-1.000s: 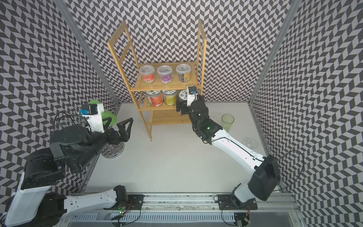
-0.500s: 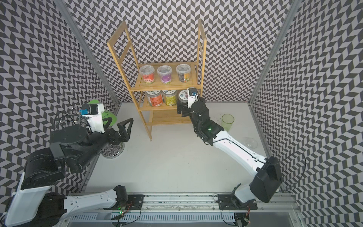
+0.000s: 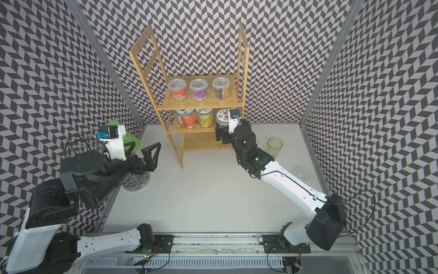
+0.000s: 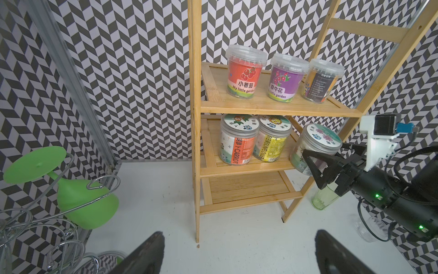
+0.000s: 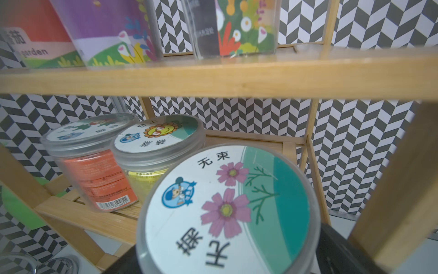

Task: Place the seed container on the shelf
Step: Place the seed jar on the shelf.

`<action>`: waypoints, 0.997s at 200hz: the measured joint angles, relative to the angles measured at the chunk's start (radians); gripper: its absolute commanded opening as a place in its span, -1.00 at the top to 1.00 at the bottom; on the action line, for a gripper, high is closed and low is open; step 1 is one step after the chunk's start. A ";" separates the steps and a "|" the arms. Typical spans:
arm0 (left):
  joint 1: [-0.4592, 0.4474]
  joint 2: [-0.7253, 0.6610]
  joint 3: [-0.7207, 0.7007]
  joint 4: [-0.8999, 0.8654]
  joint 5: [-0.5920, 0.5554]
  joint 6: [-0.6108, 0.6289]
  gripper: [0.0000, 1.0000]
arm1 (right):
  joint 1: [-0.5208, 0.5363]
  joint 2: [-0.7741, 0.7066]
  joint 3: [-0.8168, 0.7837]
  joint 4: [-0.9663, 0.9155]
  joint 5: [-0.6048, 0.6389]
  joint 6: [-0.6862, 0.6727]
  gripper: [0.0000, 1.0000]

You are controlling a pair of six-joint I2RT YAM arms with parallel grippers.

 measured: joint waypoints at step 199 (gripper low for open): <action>0.000 -0.003 0.000 0.000 -0.004 0.000 -0.99 | -0.029 0.125 0.097 0.050 -0.015 -0.021 -0.47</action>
